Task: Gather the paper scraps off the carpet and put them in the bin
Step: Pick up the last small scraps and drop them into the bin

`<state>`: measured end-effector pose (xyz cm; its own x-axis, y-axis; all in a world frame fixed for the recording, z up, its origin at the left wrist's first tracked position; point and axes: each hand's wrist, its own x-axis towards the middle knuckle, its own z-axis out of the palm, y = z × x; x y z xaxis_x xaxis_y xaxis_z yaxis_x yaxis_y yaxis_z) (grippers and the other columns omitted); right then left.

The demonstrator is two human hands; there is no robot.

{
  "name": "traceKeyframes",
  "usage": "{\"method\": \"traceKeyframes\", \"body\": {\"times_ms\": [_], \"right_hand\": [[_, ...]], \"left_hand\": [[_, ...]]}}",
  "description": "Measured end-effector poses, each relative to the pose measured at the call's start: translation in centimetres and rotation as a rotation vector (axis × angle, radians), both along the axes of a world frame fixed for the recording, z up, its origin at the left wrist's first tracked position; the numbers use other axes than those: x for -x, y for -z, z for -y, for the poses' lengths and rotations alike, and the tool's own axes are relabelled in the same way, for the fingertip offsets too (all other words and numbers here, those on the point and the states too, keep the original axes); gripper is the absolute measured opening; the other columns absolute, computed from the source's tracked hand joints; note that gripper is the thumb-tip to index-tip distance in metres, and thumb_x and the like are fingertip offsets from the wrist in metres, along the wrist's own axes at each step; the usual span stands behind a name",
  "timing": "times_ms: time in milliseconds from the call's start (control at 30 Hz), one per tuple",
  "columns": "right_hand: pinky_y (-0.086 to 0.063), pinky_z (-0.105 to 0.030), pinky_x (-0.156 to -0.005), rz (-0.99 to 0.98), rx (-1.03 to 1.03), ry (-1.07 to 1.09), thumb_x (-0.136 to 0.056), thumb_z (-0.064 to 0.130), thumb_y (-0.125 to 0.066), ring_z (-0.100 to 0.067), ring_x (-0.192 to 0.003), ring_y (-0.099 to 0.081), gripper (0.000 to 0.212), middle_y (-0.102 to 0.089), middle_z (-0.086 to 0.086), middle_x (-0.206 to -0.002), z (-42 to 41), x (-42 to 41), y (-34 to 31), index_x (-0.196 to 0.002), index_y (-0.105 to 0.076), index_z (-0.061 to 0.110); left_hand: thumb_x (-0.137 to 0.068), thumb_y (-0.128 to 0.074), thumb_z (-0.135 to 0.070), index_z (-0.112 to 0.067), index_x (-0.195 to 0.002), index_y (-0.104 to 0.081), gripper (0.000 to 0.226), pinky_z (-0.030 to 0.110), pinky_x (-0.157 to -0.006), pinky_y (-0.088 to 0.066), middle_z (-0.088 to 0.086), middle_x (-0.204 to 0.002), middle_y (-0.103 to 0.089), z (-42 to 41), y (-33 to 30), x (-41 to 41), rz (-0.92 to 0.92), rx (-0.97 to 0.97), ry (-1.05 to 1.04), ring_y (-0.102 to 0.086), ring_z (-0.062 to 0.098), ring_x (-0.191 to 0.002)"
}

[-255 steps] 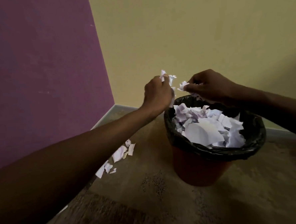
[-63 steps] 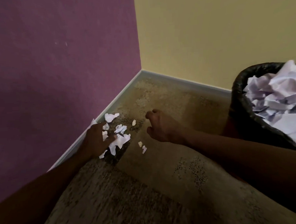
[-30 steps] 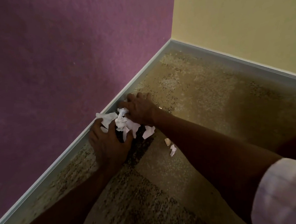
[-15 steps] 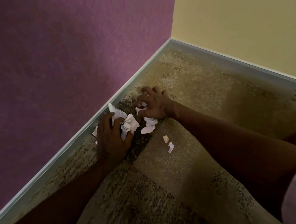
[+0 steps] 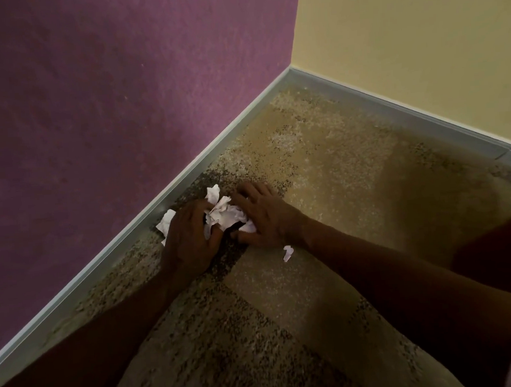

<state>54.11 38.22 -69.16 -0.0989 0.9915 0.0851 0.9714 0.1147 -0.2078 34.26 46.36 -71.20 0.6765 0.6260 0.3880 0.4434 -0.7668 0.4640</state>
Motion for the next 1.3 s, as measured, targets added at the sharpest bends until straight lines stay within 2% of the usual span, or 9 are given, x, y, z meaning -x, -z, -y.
{"method": "traceKeyframes", "body": {"times_ms": [167,333,500,667,800,933,1000,1133,1300], "right_hand": [[-0.047,-0.044,-0.081,0.104,-0.044,-0.041,-0.094,0.053,-0.042,-0.033,-0.108,-0.048,0.051,-0.049,-0.017,-0.131,0.7,0.4,0.2,-0.127,-0.053,0.015],[-0.051,-0.046,-0.072,0.002,0.015,-0.086,-0.096,0.038,-0.032,-0.035,-0.092,-0.055,0.044,-0.054,-0.019,-0.117,0.6,0.8,-0.3,-0.117,-0.056,0.007],[-0.053,-0.041,-0.068,-0.195,0.159,0.001,-0.091,0.037,-0.024,-0.035,-0.080,-0.063,0.055,-0.065,-0.022,-0.097,0.6,1.7,-2.4,-0.104,-0.061,-0.002],[-0.038,-0.030,-0.069,-0.280,0.138,0.116,-0.096,0.010,-0.050,-0.036,-0.095,-0.063,0.027,-0.064,-0.025,-0.108,3.0,1.8,-6.7,-0.115,-0.058,-0.008],[-0.029,-0.029,-0.064,-0.341,0.098,0.197,-0.097,0.016,-0.051,-0.037,-0.085,-0.062,0.025,-0.065,-0.027,-0.095,5.2,1.5,-9.2,-0.103,-0.058,-0.006],[-0.030,-0.030,-0.061,-0.310,0.086,0.242,-0.096,0.019,-0.051,-0.033,-0.074,-0.059,0.026,-0.063,-0.029,-0.091,6.9,1.2,-13.1,-0.096,-0.057,-0.006],[-0.034,-0.030,-0.060,-0.303,0.077,0.236,-0.096,0.018,-0.050,-0.030,-0.070,-0.058,0.024,-0.064,-0.028,-0.090,7.8,1.1,-15.9,-0.092,-0.057,-0.005],[-0.042,-0.031,-0.064,-0.270,0.007,0.219,-0.095,0.016,-0.052,-0.033,-0.078,-0.063,0.023,-0.067,-0.024,-0.092,9.8,0.6,-22.1,-0.092,-0.060,-0.004],[-0.051,-0.043,-0.072,-0.200,-0.079,0.201,-0.093,0.018,-0.050,-0.029,-0.071,-0.060,0.022,-0.068,-0.017,-0.078,13.6,-1.1,-28.7,-0.074,-0.053,0.008]], "left_hand": [[-0.089,-0.057,-0.026,-0.015,-0.136,-0.051,0.048,0.040,-0.080,-0.047,0.004,-0.115,-0.059,0.2,-0.3,0.0,-0.108,-0.072,0.019,-0.058,0.026,-0.101],[-0.086,-0.058,-0.033,-0.013,-0.120,-0.060,0.040,0.039,-0.066,-0.047,0.007,-0.098,-0.056,0.3,-1.0,-0.2,-0.163,-0.071,0.025,-0.058,0.029,-0.085],[-0.097,-0.043,-0.037,-0.004,-0.122,-0.060,0.045,0.041,-0.072,-0.055,0.018,-0.108,-0.061,0.8,-1.6,-0.3,-0.352,-0.105,0.031,-0.063,0.035,-0.095],[-0.082,-0.045,-0.028,-0.004,-0.114,-0.050,0.040,0.033,-0.038,-0.048,0.019,-0.084,-0.063,2.2,-3.7,-0.5,-0.609,-0.111,0.055,-0.062,0.034,-0.052],[-0.088,-0.055,-0.024,-0.005,-0.109,-0.055,0.028,0.041,-0.052,-0.052,0.017,-0.093,-0.062,3.9,-6.3,0.0,-0.516,-0.041,0.047,-0.064,0.039,-0.069],[-0.087,-0.020,-0.055,-0.010,-0.112,-0.056,0.063,0.044,-0.074,-0.051,0.015,-0.103,-0.064,5.5,-10.7,0.2,-0.360,0.082,-0.037,-0.063,0.036,-0.089],[-0.086,-0.022,-0.053,-0.004,-0.112,-0.059,0.067,0.040,-0.074,-0.049,0.018,-0.101,-0.066,7.1,-13.5,0.0,-0.252,0.087,-0.050,-0.064,0.036,-0.089],[-0.095,-0.053,-0.013,0.002,-0.108,-0.062,0.022,0.034,-0.068,-0.043,0.020,-0.094,-0.070,9.7,-17.8,-0.9,-0.093,0.046,-0.078,-0.067,0.037,-0.085],[-0.091,-0.037,-0.035,-0.001,-0.108,-0.061,0.046,0.042,-0.070,-0.053,0.015,-0.092,-0.071,12.6,-22.8,-3.5,0.064,0.038,-0.025,-0.067,0.033,-0.081]]}}
